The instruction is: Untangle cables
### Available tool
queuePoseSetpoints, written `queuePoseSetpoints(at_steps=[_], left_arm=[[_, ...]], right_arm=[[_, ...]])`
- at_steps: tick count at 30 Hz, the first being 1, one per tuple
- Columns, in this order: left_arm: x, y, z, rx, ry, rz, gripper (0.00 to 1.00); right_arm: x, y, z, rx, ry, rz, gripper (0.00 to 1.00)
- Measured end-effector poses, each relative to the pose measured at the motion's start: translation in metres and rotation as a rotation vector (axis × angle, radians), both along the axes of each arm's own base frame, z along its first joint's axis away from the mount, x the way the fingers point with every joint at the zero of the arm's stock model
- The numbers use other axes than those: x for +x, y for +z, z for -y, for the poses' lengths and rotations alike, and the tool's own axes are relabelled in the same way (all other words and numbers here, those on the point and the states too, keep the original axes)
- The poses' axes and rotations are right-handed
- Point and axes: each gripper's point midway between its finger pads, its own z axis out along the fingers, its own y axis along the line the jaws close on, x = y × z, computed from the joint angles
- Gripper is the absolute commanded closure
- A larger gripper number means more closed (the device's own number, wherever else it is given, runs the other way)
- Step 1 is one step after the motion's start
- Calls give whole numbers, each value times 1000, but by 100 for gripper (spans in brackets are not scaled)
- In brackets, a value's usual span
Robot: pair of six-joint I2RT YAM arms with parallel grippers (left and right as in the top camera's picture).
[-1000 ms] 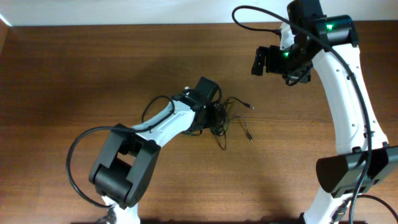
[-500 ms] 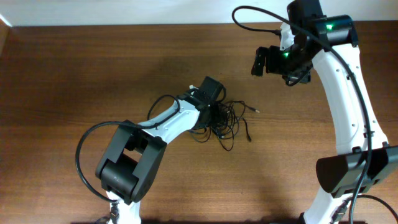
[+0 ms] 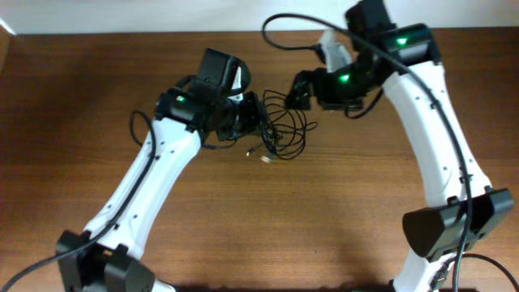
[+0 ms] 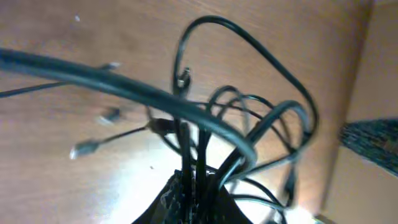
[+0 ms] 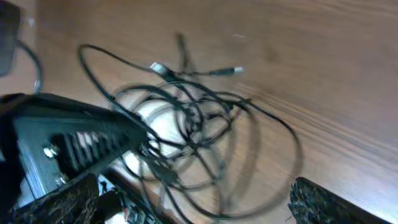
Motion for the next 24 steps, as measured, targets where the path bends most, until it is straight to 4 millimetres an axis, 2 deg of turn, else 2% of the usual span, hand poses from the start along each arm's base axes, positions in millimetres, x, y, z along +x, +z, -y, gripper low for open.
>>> queuePoseSetpoints(at_steps=[2,6,8,10,12,14,16,17,20,24], left_arm=[[-3,3,2,-45,-1,-27,89],[-1,10,-1,-123,-3,-51,92],[3,15,-3,-161,-2,-46,92],[7,20,-10,-198,7,-46,93],[12,25,-14,-232,10,-38,97],[18,35,-10,-277,-23,12,100],[22,47,-2,-325,-88,72,100],[22,50,-1,-342,-113,91,100],[30,53,-15,-341,-140,151,100],[46,46,-56,-293,-113,213,100]], right_arm=[[0,4,-19,19,25,30,4],[4,-3,-26,-6,-21,16,12],[10,-22,-26,-34,-47,-35,15],[15,-48,-27,-63,-63,-98,22],[20,-71,-28,-87,-70,-148,44],[22,-85,-27,-106,-73,-176,66],[22,-93,-30,-112,-69,-191,89],[22,-94,-29,-121,-74,-188,96],[27,-88,-26,-106,-91,-182,96],[32,-68,-27,40,-73,-198,96]])
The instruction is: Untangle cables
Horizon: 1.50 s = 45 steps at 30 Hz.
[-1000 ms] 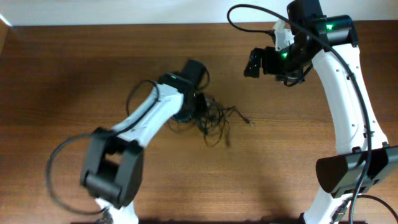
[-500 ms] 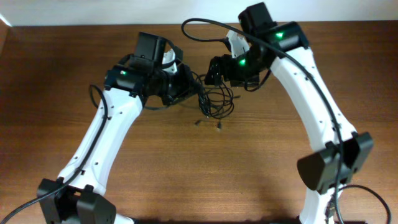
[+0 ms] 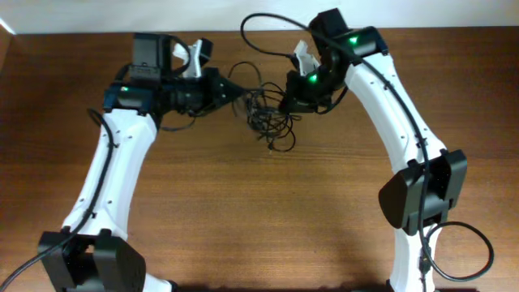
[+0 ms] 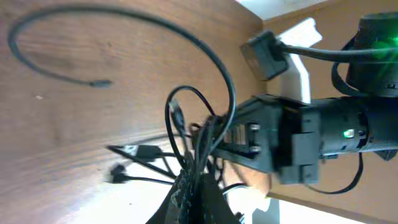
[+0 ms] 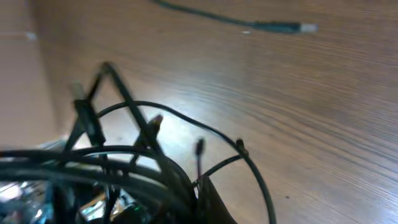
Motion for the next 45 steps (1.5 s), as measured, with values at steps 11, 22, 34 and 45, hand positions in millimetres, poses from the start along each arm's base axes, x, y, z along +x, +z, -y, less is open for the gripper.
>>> queuePoseSetpoints(at_steps=[11,22,34,45], left_arm=[[-18,-25,-40,148,-33,-10,100],[-14,25,-13,-93,-159,159,100],[15,27,-26,-187,151,-97,100],[18,42,-20,-270,148,-117,100]], right_arm=[[-2,22,19,175,124,58,24],[-6,79,-14,182,185,207,30],[-12,80,-82,124,95,219,51],[-12,69,-103,104,72,208,67]])
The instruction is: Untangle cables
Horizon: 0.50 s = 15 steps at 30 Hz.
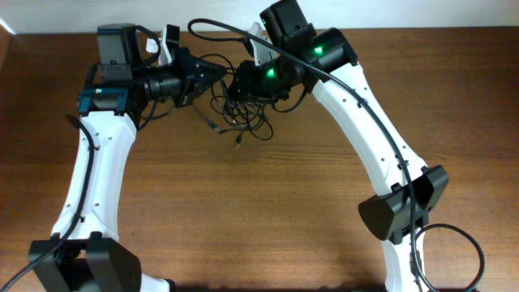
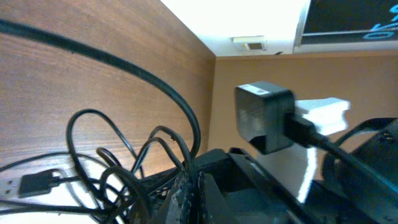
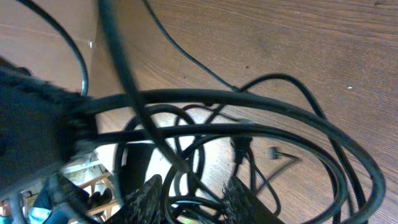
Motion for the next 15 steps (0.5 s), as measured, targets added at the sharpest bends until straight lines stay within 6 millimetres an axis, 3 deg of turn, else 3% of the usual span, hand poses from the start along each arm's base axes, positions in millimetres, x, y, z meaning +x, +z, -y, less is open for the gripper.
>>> queuePoseSetpoints(at_steps=[2,3,4,9,11,12,15], left_arm=[[3,6,1,-22,2,12,100],[4,9,1,-32,5,14,100],[4,10,2,-40,9,6,100],[5,9,1,-15,2,39,100],[7,-2,-5,48,22,46,90],[8,-12,-11,105,51,38,84],[9,-33,-27,242,103,22,82]], right_arm=[[3,0,-1,1,-6,9,75],[4,1,-3,6,-7,17,90],[4,1,-4,6,-8,21,96],[12,2,3,-9,-31,43,96],[22,9,28,-21,-68,56,96],[24,22,49,-19,-84,79,96],[10,75,93,30,-85,167,96]])
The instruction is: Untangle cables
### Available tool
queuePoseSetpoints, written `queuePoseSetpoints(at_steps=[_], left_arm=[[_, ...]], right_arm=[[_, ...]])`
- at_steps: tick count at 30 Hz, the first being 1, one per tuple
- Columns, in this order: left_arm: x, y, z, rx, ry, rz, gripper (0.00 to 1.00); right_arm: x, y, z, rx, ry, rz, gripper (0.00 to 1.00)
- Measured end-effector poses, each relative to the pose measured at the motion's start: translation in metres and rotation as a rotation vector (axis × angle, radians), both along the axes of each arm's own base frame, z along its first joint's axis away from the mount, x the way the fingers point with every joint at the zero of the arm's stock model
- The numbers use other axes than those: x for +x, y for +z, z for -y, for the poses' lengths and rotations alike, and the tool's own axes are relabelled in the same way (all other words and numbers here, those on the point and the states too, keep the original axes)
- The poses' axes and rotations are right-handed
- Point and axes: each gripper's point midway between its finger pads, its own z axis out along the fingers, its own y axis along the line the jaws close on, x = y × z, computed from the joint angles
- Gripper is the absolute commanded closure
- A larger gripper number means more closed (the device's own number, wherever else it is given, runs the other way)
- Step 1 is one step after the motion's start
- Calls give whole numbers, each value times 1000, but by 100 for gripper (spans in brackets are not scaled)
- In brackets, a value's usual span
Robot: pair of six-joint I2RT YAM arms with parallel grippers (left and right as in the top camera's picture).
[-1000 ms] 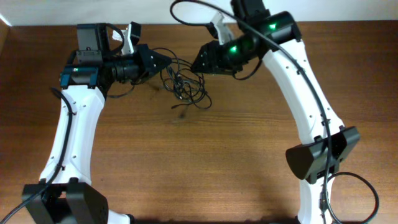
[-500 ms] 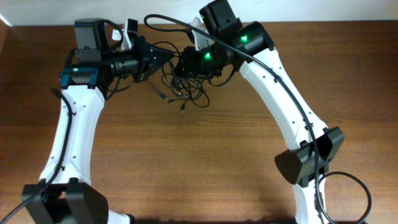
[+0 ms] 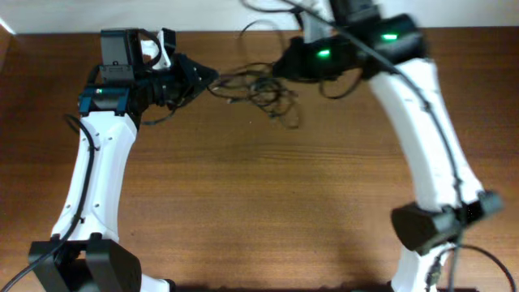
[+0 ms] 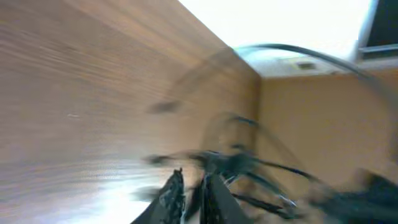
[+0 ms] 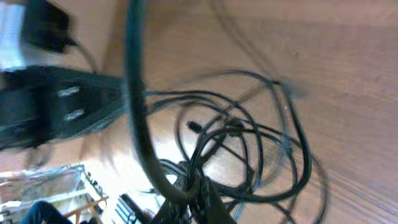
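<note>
A knot of thin black cables (image 3: 258, 89) hangs stretched between my two grippers near the back of the wooden table; one loop droops toward the table (image 3: 288, 122). My left gripper (image 3: 209, 78) holds the left end, shut on a strand that shows blurred between its fingers (image 4: 191, 179). My right gripper (image 3: 280, 66) holds the right end, shut on several strands (image 5: 194, 188). In the right wrist view the cable loops (image 5: 249, 140) fan out over the wood, with small plugs among them. The left wrist view is motion-blurred.
The brown table (image 3: 259, 203) spreads out in front of the arms. A white wall runs along its back edge (image 3: 81, 16). A thick black cable of the right arm (image 5: 134, 93) curves across the right wrist view. The left arm's body (image 5: 56, 112) shows behind the tangle there.
My right gripper has moved to the right, away from the left gripper. The tangle, bunched between them before, is now drawn out sideways. The left gripper stays about where it was.
At first the tangle lay mid-table, my left gripper shut on it and my right gripper open beside it. Then both were shut on it nearer the back. Later they stood close together at back left; now they are apart with the tangle stretched.
</note>
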Motion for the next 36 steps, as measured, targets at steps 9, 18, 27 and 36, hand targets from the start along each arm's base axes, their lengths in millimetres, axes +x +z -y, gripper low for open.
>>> queuePoseSetpoints(at_steps=[9,18,27,36], left_arm=[[-30,-58,-50,434,-14,-102,72],[-57,26,80,72,-655,515,35],[-82,57,142,-65,-806,643,0],[-22,37,127,161,-437,483,38]], right_arm=[[-17,66,87,130,-88,81,96],[-48,44,18,3,32,65,96],[-46,41,21,-16,17,64,96],[-39,36,24,-36,0,70,96]])
